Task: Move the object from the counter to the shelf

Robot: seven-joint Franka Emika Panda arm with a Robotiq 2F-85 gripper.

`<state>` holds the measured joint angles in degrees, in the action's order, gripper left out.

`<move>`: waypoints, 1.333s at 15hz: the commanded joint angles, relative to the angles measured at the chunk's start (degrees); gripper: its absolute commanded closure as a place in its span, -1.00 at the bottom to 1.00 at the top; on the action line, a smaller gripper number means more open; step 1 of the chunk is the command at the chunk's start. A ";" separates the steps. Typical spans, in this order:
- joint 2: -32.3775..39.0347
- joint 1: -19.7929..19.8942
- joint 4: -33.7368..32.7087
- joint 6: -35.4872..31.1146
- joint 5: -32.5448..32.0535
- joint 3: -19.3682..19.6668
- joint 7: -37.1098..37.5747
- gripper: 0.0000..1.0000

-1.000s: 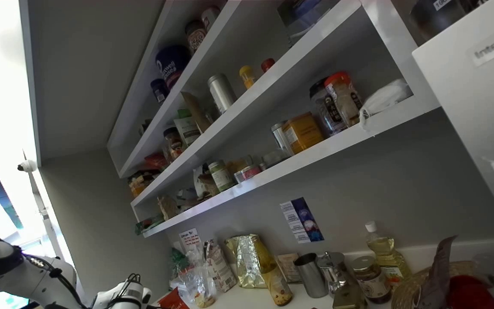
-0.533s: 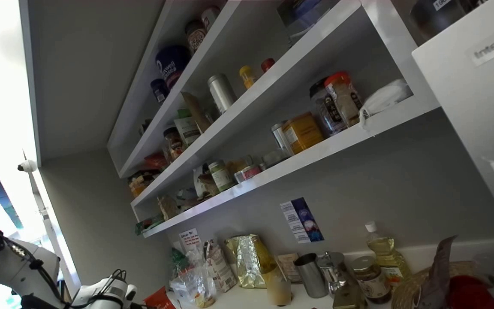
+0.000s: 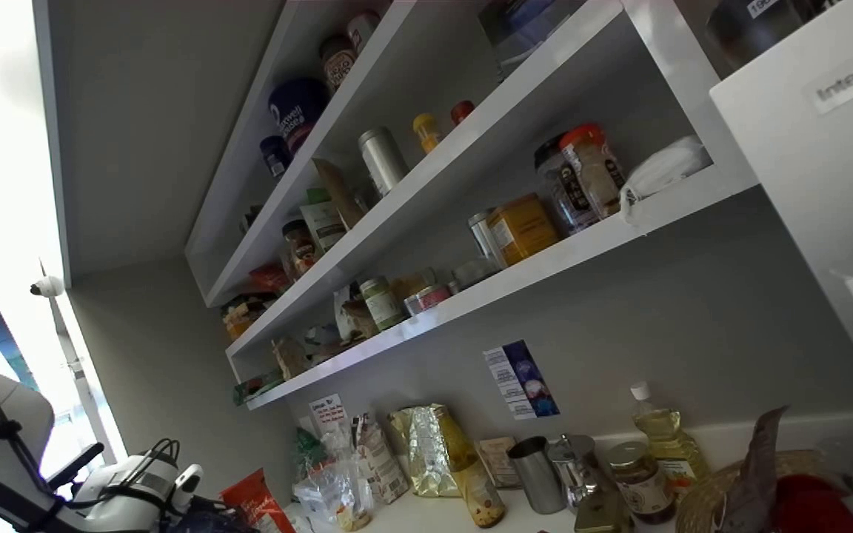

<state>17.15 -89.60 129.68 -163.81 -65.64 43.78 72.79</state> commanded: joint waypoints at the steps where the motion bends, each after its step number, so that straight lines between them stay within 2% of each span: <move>1: -12.30 -2.64 6.10 9.69 -1.67 2.51 -2.22 0.99; 2: -16.64 6.26 6.67 14.84 -5.35 -6.58 -0.36 0.99; 3: -19.46 8.69 7.88 18.33 -6.22 -9.13 -0.44 0.99; 6: -26.81 22.22 12.02 25.44 -6.01 -21.97 -0.74 0.99; 8: -31.08 31.18 15.07 26.91 -4.28 -29.50 -1.42 0.99; 10: -34.66 39.02 18.13 26.20 -2.67 -35.22 -2.24 0.99; 12: -37.88 46.08 21.21 23.54 -1.08 -39.28 -3.84 0.99; 14: -40.83 52.43 24.11 19.22 0.17 -41.47 -6.80 0.99; 17: -44.21 61.77 27.52 11.91 2.79 -42.76 -13.93 0.99; 20: -45.57 69.62 28.83 4.42 7.12 -41.79 -25.17 0.99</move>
<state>-25.21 -26.76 156.23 -153.16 -62.99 2.23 57.86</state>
